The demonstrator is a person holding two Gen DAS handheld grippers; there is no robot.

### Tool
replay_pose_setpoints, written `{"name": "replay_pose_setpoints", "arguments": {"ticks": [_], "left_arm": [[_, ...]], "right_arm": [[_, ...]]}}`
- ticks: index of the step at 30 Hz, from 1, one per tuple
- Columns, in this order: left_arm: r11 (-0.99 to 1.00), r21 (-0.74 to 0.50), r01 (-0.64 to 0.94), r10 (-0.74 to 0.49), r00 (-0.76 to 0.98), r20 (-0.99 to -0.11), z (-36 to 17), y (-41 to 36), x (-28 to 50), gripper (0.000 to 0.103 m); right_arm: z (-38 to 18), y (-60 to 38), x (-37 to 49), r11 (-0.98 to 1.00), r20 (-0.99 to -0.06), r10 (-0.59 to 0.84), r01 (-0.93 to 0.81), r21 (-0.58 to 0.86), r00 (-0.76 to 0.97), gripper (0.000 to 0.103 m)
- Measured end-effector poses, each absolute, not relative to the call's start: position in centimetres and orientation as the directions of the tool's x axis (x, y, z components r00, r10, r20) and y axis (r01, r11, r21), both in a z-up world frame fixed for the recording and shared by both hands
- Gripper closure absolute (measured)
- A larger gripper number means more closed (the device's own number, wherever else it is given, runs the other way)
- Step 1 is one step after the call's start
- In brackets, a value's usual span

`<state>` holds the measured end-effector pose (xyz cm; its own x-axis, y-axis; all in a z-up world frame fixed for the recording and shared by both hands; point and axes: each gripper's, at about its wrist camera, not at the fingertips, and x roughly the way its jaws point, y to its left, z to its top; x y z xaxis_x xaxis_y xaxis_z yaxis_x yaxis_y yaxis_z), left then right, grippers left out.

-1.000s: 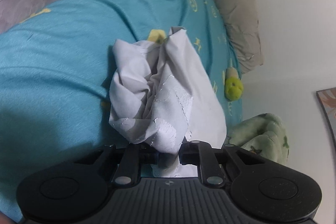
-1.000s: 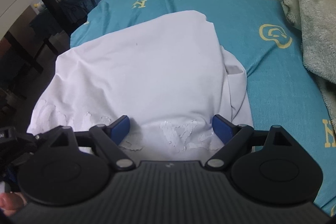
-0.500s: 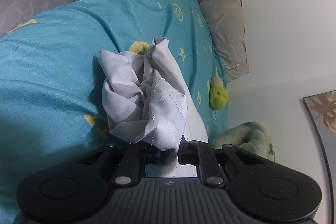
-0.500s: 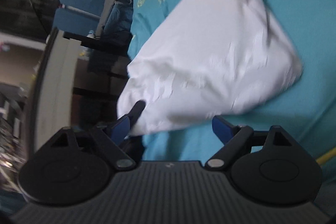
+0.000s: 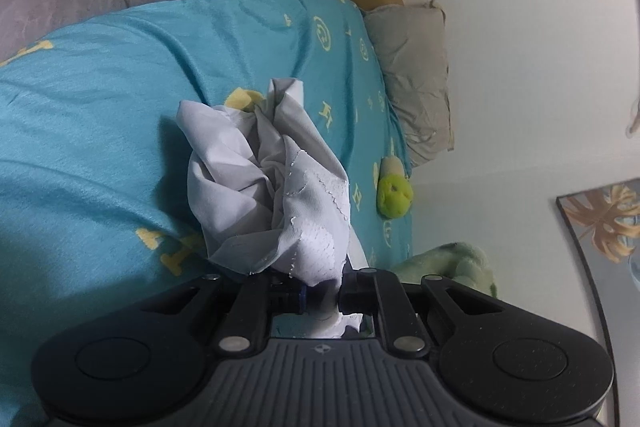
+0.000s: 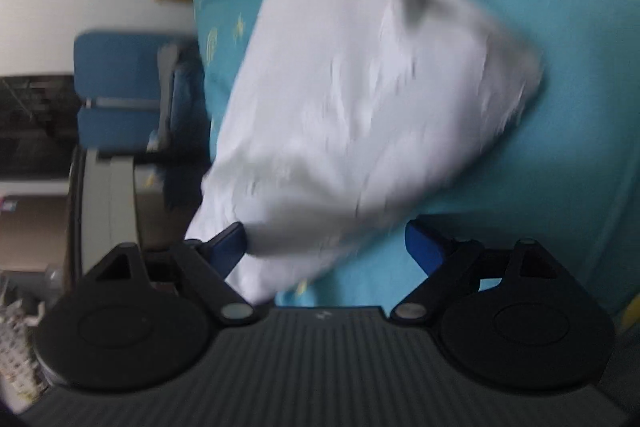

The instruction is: Fold clothes

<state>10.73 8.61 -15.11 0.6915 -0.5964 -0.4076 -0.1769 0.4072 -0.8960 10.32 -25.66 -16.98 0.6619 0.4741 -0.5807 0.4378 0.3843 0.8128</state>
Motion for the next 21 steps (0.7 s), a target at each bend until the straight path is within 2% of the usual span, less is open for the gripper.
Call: {"name": "replay_pose_setpoints", "arguments": {"ticks": [4,6,7,8,9,10,12,15,21], "left_arm": [[0.403,-0.901,-0.158,-0.593,0.705,-0.389,-14.8,8.8,10.5,0.09],[0.397,-0.905,-0.154,-0.59,0.712,-0.38,-14.6,9.0,10.3,0.091],[0.393,-0.907,-0.154,-0.588,0.716,-0.376,-14.5,9.0,10.1,0.091],[0.392,-0.907,-0.151,-0.588,0.717,-0.374,-14.2,9.1,10.0,0.091],[0.395,-0.907,-0.146,-0.589,0.717,-0.372,-14.0,9.1,9.9,0.091],[0.391,-0.909,-0.141,-0.592,0.718,-0.366,-13.7,9.1,9.7,0.091],[0.384,-0.914,-0.129,-0.598,0.72,-0.353,-12.9,9.2,9.4,0.091],[0.374,-0.92,-0.114,-0.607,0.72,-0.336,-11.0,9.4,9.0,0.091],[0.405,-0.914,-0.041,-0.656,0.683,-0.321,-2.7,7.4,8.2,0.091]], "right_arm": [[-16.7,-26.3,9.5,0.36,-0.565,0.386,0.445,0.82,0.729,0.014],[-16.9,-27.1,8.9,0.322,-0.56,0.335,0.467,0.824,0.758,0.024],[-17.1,-27.4,8.9,0.308,-0.565,0.332,0.479,0.822,0.756,0.034],[-17.3,-27.6,9.1,0.299,-0.57,0.342,0.489,0.819,0.747,0.049],[-17.4,-27.7,9.3,0.294,-0.576,0.354,0.497,0.817,0.737,0.057],[-17.3,-27.5,9.4,0.297,-0.577,0.36,0.496,0.816,0.733,0.07],[-15.5,-27.2,9.0,0.332,-0.555,0.343,0.455,0.826,0.758,0.079],[-12.4,-27.0,7.8,0.343,-0.5,0.327,0.393,0.853,0.802,0.081],[-5.6,-29.2,6.4,0.309,-0.42,0.317,0.326,0.894,0.85,0.081]]}}
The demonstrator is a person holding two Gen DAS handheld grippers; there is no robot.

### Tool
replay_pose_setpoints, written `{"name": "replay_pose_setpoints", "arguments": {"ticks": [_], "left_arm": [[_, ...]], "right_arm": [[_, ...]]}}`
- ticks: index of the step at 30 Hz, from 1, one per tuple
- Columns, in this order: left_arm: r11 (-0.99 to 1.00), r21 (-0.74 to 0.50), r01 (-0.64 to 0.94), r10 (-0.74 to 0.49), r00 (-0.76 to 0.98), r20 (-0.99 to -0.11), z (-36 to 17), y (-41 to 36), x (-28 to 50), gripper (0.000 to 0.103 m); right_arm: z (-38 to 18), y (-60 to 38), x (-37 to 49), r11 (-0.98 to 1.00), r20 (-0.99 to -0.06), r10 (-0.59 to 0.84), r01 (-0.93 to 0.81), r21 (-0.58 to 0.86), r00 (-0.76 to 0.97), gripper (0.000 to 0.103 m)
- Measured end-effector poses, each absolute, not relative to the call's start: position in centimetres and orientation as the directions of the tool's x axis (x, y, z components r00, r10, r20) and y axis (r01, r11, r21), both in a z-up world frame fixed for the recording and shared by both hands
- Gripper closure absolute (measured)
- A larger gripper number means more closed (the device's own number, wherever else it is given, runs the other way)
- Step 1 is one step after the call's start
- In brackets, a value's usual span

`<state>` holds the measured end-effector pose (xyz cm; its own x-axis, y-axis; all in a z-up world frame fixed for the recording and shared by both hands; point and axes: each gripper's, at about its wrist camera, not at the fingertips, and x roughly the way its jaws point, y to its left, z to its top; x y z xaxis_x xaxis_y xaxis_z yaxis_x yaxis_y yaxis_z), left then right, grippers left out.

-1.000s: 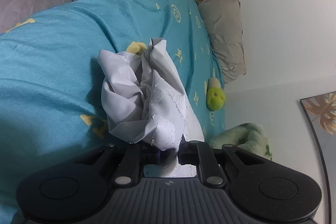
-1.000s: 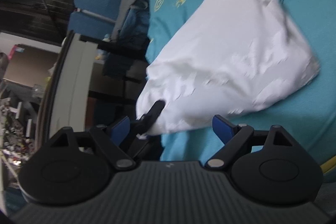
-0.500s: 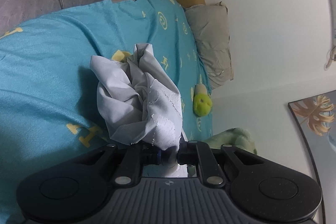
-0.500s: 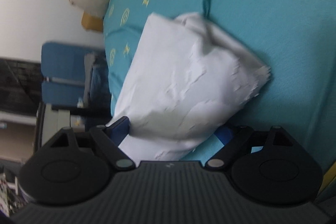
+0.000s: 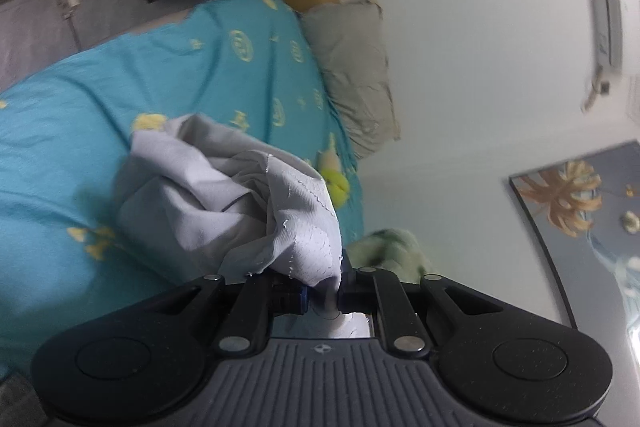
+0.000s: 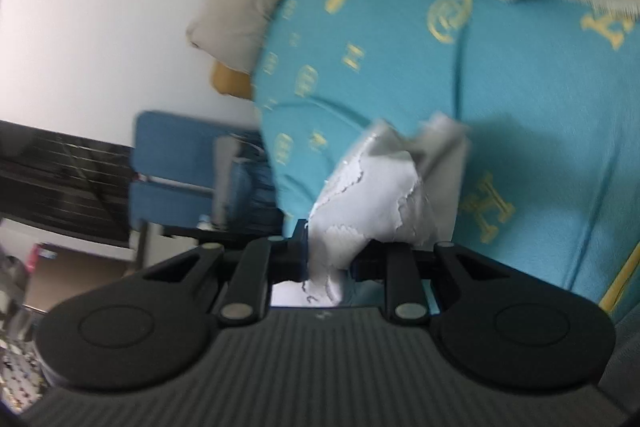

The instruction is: Fold clothes

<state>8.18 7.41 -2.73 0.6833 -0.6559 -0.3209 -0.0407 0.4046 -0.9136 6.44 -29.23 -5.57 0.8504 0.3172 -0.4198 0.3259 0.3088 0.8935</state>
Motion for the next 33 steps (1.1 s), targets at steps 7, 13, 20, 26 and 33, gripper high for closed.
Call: {"name": "replay_pose_setpoints", "arguments": {"ticks": [7,13,20,26,33], "left_arm": [[0.408,-0.911,0.057,-0.73,0.62,-0.288,6.5,-2.1,12.7,0.091],[0.365,-0.907,0.209,-0.816,0.541,-0.203,14.4,-15.6,18.6,0.09],[0.327,-0.85,0.413,-0.896,0.421,-0.14,15.3,-31.4,22.6,0.087],[0.415,-0.784,0.461,-0.898,0.346,-0.272,6.2,-37.2,20.1,0.087],[0.413,-0.732,0.543,-0.91,0.275,-0.31,-2.8,-33.9,14.9,0.085]], "right_arm": [[4.0,-37.9,6.8,0.343,-0.337,0.241,0.245,0.907,0.91,0.081],[12.7,-49.1,8.5,0.406,-0.23,0.09,0.175,0.897,0.969,0.081],[16.4,-60.0,7.5,0.547,-0.127,-0.155,0.192,0.815,0.98,0.081],[7.9,-62.6,3.3,0.577,-0.226,-0.299,0.364,0.731,0.927,0.08],[-1.9,-60.5,-2.6,0.478,-0.334,-0.243,0.412,0.775,0.911,0.08]]}}
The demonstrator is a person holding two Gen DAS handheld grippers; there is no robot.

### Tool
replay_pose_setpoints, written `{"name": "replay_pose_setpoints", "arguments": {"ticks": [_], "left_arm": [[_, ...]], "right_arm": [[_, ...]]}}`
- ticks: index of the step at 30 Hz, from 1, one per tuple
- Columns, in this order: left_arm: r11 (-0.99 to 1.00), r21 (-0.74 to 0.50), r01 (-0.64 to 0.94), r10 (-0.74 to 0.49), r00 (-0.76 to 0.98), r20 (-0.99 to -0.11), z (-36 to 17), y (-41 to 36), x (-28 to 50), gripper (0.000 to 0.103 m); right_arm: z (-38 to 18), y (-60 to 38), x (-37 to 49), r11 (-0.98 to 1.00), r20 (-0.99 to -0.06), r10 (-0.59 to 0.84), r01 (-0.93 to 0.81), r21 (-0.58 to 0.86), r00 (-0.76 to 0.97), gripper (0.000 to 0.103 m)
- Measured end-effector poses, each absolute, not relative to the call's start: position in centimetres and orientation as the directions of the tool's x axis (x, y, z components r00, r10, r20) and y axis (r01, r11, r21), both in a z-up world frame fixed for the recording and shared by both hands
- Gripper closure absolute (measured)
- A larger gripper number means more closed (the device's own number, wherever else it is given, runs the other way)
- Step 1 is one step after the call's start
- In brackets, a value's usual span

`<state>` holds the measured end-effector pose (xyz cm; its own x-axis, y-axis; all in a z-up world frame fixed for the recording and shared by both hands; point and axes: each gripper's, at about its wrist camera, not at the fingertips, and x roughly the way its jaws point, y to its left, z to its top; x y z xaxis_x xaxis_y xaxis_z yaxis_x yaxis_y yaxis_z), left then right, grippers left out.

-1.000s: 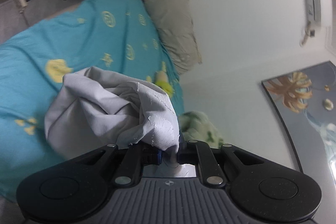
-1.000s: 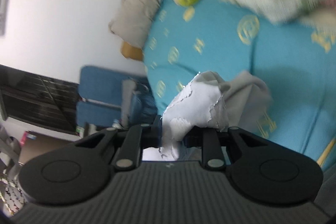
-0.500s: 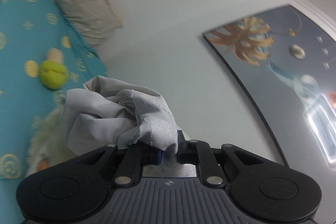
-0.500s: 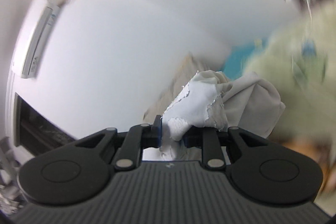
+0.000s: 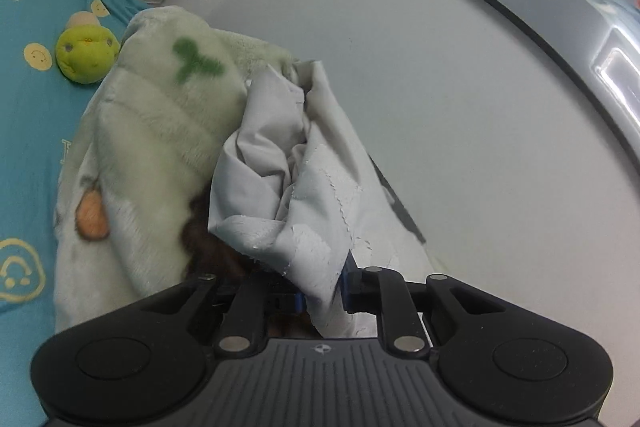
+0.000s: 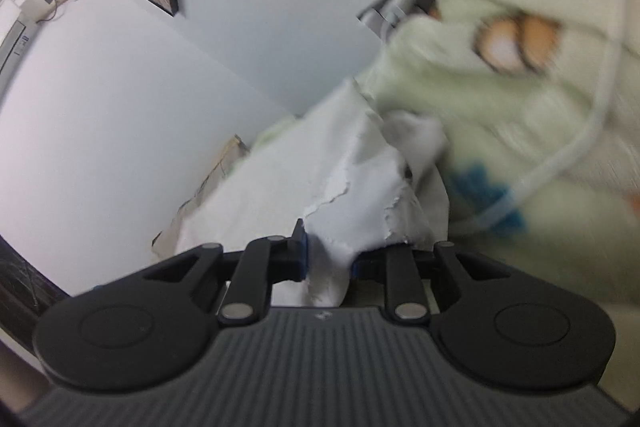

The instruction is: Fold clothes

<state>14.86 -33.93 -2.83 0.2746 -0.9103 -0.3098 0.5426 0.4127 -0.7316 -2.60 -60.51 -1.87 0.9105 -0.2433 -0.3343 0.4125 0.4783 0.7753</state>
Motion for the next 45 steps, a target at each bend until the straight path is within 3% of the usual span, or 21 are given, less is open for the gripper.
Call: {"name": "replay_pose_setpoints", "arguments": {"ticks": [5,8,10,13,17,22,24,26,27,30,36,45], "left_arm": [[0.5,-0.609,0.616,-0.866,0.334,-0.373,-3.3,-33.9,13.0,0.072],[0.557,-0.534,0.636,-0.826,0.358,-0.436,-1.8,-34.4,12.1,0.045],[0.58,-0.493,0.648,-0.807,0.374,-0.457,-0.3,-34.3,11.2,0.017],[0.61,-0.415,0.675,-0.782,0.43,-0.451,2.7,-33.3,9.1,0.0],[0.625,-0.304,0.719,-0.765,0.487,-0.422,7.2,-31.6,5.6,0.0],[0.609,-0.262,0.749,-0.782,0.513,-0.353,13.2,-28.1,0.0,0.0],[0.6,-0.236,0.764,-0.791,0.523,-0.317,14.6,-25.8,-2.9,0.0],[0.615,-0.209,0.76,-0.78,0.55,-0.298,15.9,-24.2,-5.2,0.0],[0.63,-0.189,0.753,-0.769,0.573,-0.283,16.4,-23.1,-6.4,0.0],[0.666,-0.135,0.734,-0.741,0.627,-0.24,17.2,-20.2,-9.8,0.0],[0.724,-0.066,0.686,-0.686,0.709,-0.161,17.1,-16.0,-14.6,0.0],[0.752,-0.039,0.659,-0.656,0.74,-0.147,14.3,-14.0,-15.9,0.0]], "right_arm": [[-2.8,-59.6,-2.5,0.506,-0.368,-0.244,0.442,0.74,0.897,0.077],[-1.3,-60.3,-2.1,0.449,-0.451,-0.216,0.499,0.742,0.866,0.072],[-0.2,-60.3,-2.6,0.417,-0.527,-0.191,0.554,0.72,0.828,0.068],[1.6,-59.7,-4.2,0.399,-0.587,-0.16,0.596,0.697,0.793,0.068],[6.1,-57.2,-6.5,0.503,-0.577,-0.183,0.58,0.641,0.796,0.068],[12.0,-51.2,-10.2,0.705,-0.475,-0.233,0.484,0.519,0.849,0.067],[13.9,-48.5,-11.9,0.776,-0.421,-0.245,0.437,0.454,0.873,0.054],[15.3,-45.8,-13.5,0.83,-0.366,-0.256,0.398,0.391,0.895,0.035],[15.8,-44.5,-14.3,0.851,-0.343,-0.264,0.385,0.358,0.902,0.034],[16.5,-40.6,-16.5,0.893,-0.262,-0.284,0.354,0.278,0.922,0.011],[14.9,-36.4,-18.5,0.897,-0.183,-0.357,0.391,0.209,0.916,0.013],[12.3,-34.2,-18.5,0.883,-0.168,-0.406,0.433,0.183,0.898,0.013]]}}
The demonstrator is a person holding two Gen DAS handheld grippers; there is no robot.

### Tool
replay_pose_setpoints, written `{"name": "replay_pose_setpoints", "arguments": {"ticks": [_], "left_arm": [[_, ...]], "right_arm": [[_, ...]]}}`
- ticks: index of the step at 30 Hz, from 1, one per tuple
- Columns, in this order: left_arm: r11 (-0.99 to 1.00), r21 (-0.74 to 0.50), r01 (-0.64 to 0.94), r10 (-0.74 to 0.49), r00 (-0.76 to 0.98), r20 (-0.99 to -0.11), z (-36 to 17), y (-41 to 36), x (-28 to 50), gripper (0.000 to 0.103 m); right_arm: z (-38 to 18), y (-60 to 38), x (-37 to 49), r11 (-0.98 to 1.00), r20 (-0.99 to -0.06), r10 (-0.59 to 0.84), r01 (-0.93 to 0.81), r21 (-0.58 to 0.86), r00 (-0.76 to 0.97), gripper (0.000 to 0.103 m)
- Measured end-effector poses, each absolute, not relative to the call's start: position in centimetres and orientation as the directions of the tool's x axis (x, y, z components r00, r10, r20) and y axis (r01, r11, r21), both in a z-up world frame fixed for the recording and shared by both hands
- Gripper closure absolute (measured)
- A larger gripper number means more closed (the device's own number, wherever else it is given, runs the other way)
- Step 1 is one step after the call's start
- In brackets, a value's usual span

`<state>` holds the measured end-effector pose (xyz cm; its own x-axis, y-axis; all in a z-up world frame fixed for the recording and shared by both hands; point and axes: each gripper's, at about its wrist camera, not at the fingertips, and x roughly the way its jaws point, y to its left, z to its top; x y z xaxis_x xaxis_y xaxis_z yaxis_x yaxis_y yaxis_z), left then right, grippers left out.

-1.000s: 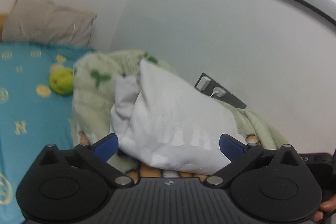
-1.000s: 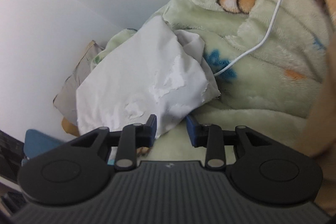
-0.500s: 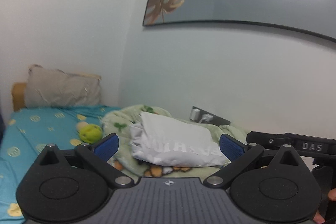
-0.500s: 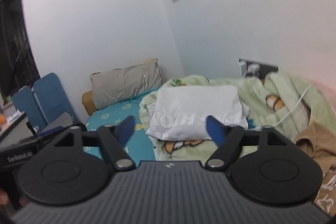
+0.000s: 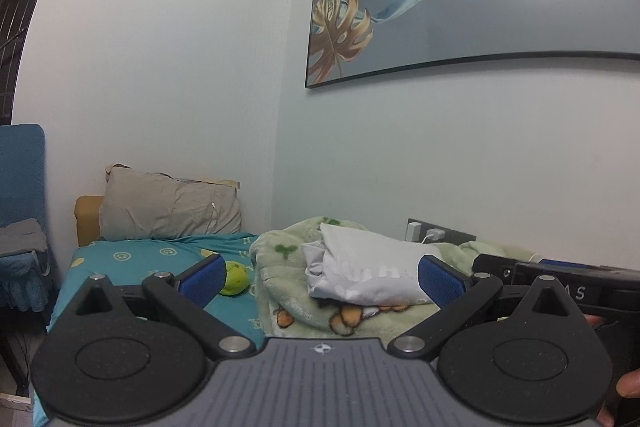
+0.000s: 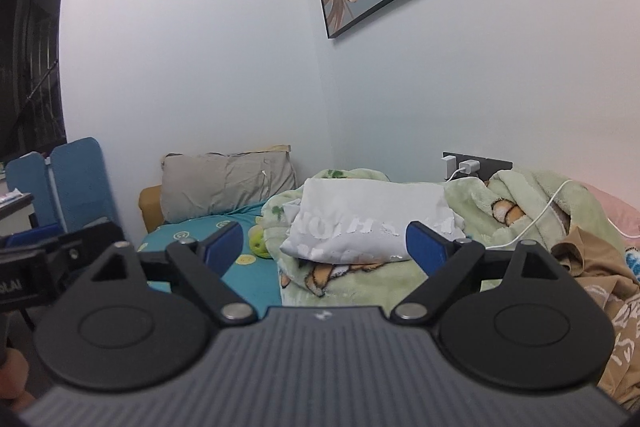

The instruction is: Fold clothes

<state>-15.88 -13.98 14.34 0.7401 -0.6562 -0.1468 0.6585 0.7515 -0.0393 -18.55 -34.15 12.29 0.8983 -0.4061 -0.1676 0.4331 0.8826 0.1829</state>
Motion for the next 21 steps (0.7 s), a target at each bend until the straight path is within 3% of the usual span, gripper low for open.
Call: {"name": "replay_pose_setpoints", "arguments": {"ticks": [21], "left_arm": [[0.75,0.003,0.662,-0.651,0.738,-0.176,12.5,-15.2,-16.1,0.0]], "right_arm": [[12.3,-33.2,-18.4,0.876,-0.16,-0.45,0.469,0.116,0.879,0.013]]}}
